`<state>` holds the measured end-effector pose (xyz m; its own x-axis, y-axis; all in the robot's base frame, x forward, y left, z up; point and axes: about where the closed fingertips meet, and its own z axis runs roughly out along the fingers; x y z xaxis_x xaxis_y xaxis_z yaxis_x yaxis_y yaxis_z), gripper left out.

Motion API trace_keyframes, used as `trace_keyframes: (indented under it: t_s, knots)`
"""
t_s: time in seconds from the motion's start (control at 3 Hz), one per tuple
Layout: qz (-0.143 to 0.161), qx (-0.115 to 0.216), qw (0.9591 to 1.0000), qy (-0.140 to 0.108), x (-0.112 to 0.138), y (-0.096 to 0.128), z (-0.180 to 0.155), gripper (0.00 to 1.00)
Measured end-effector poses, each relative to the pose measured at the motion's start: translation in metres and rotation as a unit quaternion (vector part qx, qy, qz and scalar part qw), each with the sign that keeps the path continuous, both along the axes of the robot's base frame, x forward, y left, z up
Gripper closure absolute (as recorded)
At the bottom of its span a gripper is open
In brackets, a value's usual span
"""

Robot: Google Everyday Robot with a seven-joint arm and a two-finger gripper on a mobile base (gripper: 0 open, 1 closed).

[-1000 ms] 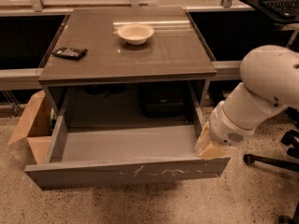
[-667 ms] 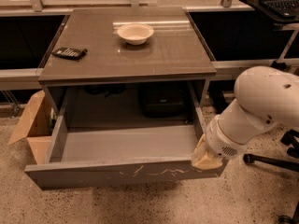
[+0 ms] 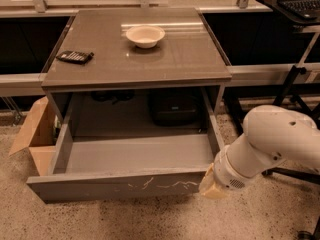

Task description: Close top drawer

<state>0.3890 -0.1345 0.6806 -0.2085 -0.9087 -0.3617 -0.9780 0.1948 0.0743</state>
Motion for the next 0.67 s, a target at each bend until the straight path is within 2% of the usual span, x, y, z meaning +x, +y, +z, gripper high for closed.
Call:
trace_keyframes:
  t_s: [0.33,0.67]
  knots:
    - [-0.003,0.01,0.9999,0.009,0.004,0.004,-0.021,0.76]
    - [-0.001,0.015,0.9999,-0.005,0.029,-0.001,-0.034,0.45]
